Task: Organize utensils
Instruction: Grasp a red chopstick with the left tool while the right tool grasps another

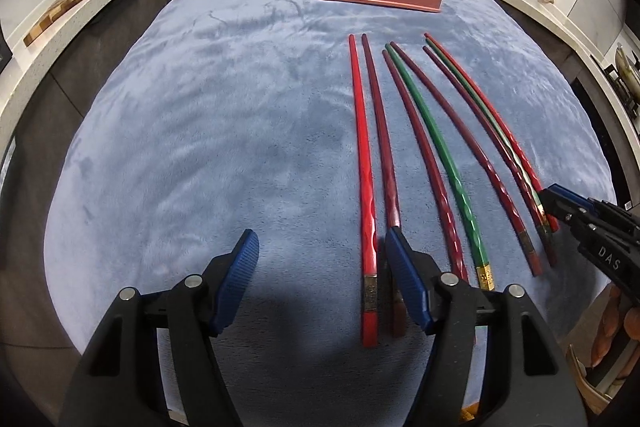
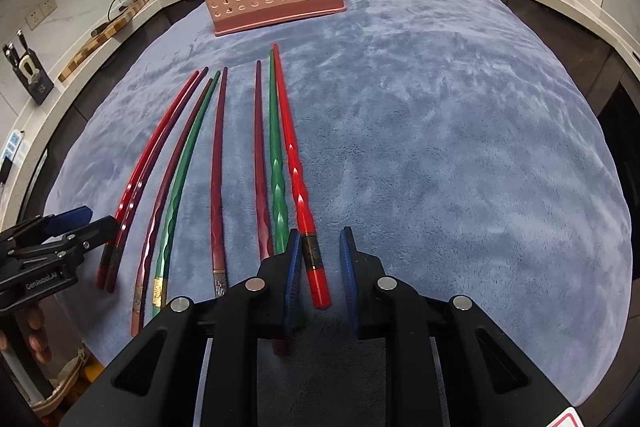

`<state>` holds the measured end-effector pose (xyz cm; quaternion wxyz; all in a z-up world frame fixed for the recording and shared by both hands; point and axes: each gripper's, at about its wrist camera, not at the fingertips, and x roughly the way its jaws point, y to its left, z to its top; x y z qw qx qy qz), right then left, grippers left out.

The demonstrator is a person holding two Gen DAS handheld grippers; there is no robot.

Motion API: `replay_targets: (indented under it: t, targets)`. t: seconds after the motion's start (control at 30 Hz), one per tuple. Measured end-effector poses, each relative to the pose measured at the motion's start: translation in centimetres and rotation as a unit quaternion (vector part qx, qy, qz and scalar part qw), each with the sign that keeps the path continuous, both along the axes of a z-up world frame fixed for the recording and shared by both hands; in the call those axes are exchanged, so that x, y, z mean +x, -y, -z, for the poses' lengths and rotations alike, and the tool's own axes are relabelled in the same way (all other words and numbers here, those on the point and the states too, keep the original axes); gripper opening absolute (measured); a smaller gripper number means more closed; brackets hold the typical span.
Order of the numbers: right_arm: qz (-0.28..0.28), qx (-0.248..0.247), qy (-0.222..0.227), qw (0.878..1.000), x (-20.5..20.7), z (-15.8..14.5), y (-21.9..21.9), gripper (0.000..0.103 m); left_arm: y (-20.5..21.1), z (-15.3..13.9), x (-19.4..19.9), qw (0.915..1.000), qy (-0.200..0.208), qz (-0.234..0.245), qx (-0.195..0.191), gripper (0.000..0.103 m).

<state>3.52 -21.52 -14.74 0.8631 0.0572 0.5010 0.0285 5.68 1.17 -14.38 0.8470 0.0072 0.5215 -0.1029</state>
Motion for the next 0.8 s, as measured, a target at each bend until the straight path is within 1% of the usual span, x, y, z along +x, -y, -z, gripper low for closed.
replay_targets:
  t: [0.17, 0.37, 0.47, 0.53, 0.57, 0.6, 0.7, 0.8]
  targets:
    - [0.000, 0.003, -0.002, 1.000, -0.2, 0.3, 0.2, 0.017, 0.2, 0.3, -0.3, 0.9999, -0.004, 0.005, 0.010, 0.059]
    - [0.000, 0.001, -0.006, 1.000, -1.4, 0.4, 0.2, 0.016, 0.2, 0.3, -1.3, 0.9998, -0.008, 0.012, 0.016, 0.059]
    - [0.001, 0.002, -0.006, 1.000, -1.8, 0.4, 0.3, 0.015, 0.4, 0.4, -1.7, 0.9996, -0.008, 0.016, 0.020, 0.055]
    - [0.001, 0.002, -0.006, 1.000, -1.8, 0.4, 0.3, 0.014, 0.5, 0.4, -1.8, 0.9995, -0.007, 0.019, 0.023, 0.047]
    - [0.001, 0.002, -0.006, 1.000, -1.8, 0.4, 0.2, 0.012, 0.6, 0.3, -1.8, 0.9995, -0.007, 0.021, 0.022, 0.041]
    - [0.000, 0.003, -0.005, 1.000, -1.9, 0.4, 0.2, 0.010, 0.6, 0.2, -1.9, 0.9995, -0.007, 0.025, 0.020, 0.037]
    - [0.000, 0.004, -0.004, 1.000, -2.0, 0.3, 0.1, 0.010, 0.9, 0.1, -2.1, 0.9992, -0.008, 0.036, 0.014, 0.019]
    - [0.001, 0.008, -0.003, 1.000, -2.2, 0.1, 0.2, 0.010, 0.9, 0.0, -2.3, 0.9990, -0.012, 0.044, 0.001, 0.007]
